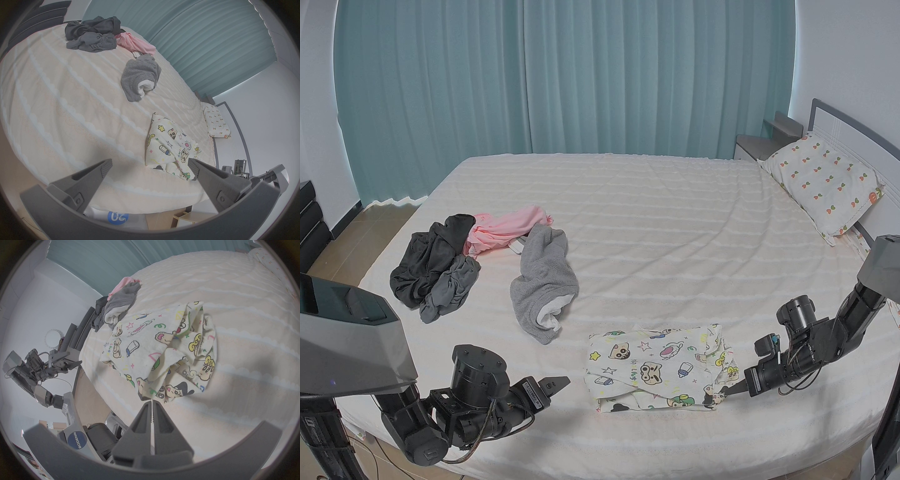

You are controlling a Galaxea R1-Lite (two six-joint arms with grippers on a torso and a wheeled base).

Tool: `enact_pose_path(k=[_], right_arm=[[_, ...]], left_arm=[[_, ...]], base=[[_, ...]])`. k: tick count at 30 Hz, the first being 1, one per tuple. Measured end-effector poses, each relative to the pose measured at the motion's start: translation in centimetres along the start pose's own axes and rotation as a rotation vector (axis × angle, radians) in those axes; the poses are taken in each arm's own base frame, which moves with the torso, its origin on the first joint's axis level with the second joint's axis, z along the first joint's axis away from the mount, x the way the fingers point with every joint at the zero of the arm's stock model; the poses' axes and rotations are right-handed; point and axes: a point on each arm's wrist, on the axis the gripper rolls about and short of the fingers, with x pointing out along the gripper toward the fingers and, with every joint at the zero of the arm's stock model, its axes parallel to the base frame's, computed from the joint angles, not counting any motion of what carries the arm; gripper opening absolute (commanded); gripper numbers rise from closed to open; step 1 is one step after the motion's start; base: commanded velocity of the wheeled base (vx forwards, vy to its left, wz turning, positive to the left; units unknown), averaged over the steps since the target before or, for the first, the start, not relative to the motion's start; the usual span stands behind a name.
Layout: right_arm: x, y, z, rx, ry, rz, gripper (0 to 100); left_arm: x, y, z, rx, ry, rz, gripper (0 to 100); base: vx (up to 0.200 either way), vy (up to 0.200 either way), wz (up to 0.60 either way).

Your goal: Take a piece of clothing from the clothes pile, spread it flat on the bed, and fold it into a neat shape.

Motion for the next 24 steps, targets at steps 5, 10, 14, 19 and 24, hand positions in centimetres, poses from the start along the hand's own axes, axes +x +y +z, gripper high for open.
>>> enact_pose_path(k=[5,10,14,19,24], right_arm=[[-0.4,0.3,1.4,-0.001,-0.052,0.019,100],[-0.6,0.9,4.3,0.047,-0.129,0.037,100],[-0.1,1.7,6.3,0.099,-0.178,0.065,100],[2.1,1.8,7.7,0.114,-0.217,0.095,100],[3.8,1.3,8.3,0.129,-0.215,0.097,100]], left_arm=[[0.0,0.0,0.0,-0.001,0.0,0.001,100],[0.0,0.0,0.0,-0.002,0.002,0.002,100],[-0.1,0.1,-0.1,-0.003,0.007,0.003,100],[-0.1,0.2,-0.1,-0.003,0.012,0.006,100],[0.0,0.3,-0.2,-0.002,0.014,0.011,100]], base=[[0.0,0.0,0.0],[0.0,0.0,0.0],[0.0,0.0,0.0],[0.0,0.0,0.0],[0.0,0.0,0.0]])
